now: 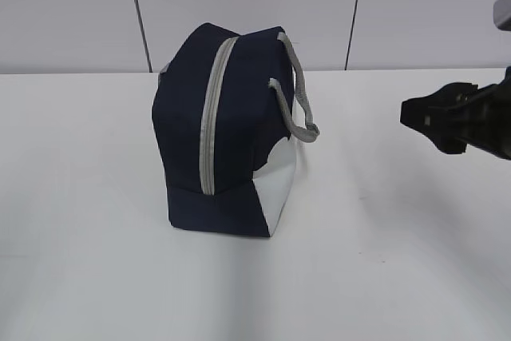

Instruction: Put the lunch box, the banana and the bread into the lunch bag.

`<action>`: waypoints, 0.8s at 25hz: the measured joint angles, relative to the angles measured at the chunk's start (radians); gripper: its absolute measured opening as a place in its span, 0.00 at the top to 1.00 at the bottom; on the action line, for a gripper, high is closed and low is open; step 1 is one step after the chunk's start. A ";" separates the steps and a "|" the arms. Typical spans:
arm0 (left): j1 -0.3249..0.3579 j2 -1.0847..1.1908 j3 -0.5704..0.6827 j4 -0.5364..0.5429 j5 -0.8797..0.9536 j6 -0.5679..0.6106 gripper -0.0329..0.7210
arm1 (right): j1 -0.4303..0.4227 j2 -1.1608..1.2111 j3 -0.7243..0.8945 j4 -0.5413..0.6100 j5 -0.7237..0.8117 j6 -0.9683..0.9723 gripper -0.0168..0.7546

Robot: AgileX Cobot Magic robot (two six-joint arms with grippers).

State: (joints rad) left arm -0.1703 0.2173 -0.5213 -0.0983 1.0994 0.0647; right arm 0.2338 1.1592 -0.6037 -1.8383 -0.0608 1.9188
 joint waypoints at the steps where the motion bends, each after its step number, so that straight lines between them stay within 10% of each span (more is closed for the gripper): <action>1: 0.000 0.000 0.000 0.000 0.000 0.000 0.52 | 0.000 0.000 0.012 0.000 0.004 0.000 0.39; 10: 0.000 0.000 0.000 0.000 0.000 0.000 0.58 | 0.000 0.000 0.063 0.042 0.022 -0.067 0.39; 20: 0.000 0.000 0.000 0.000 0.000 0.000 0.59 | 0.064 -0.002 0.069 1.007 0.162 -1.159 0.39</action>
State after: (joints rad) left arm -0.1703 0.2173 -0.5213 -0.0983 1.0994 0.0647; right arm 0.2977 1.1576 -0.5348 -0.8312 0.1015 0.7595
